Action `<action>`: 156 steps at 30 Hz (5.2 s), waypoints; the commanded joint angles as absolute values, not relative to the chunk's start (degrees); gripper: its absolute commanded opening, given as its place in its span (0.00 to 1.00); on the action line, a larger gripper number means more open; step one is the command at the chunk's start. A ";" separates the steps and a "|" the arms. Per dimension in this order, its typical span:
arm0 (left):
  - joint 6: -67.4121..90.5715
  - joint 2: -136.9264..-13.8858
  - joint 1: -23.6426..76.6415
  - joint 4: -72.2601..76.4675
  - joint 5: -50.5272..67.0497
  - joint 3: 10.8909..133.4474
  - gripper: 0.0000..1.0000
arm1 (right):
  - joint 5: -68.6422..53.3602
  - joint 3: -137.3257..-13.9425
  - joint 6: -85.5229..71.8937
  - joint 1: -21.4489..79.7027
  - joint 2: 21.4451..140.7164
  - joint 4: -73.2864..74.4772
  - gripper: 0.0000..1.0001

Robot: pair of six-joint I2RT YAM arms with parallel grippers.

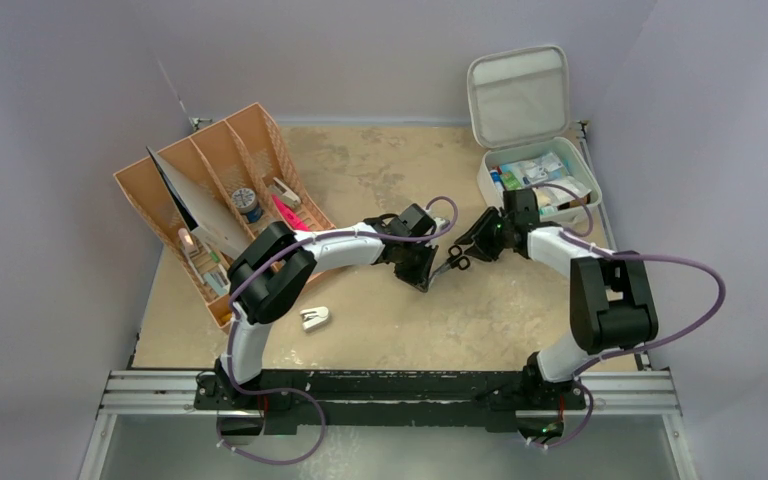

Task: Organize the medicine kit
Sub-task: Pick up the scissors from the center of the board, then place the scissors in the medicine box.

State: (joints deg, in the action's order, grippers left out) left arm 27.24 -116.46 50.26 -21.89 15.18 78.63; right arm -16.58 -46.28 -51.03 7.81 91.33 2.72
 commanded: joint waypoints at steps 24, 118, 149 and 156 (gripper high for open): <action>26.10 -117.33 50.99 -20.94 13.80 77.43 0.01 | -17.84 -51.24 -60.80 9.31 94.31 4.19 0.38; 11.75 -78.82 50.90 -38.40 -2.87 70.01 0.87 | 7.84 -80.39 -48.65 -3.01 86.29 25.94 0.00; 8.09 -77.70 50.89 -38.28 -7.89 66.35 0.88 | 12.21 -95.79 -58.81 -12.22 113.68 22.54 0.03; 8.09 -77.93 50.94 -39.09 -8.17 67.02 0.88 | 11.09 -96.75 -58.45 -12.53 113.55 24.07 0.23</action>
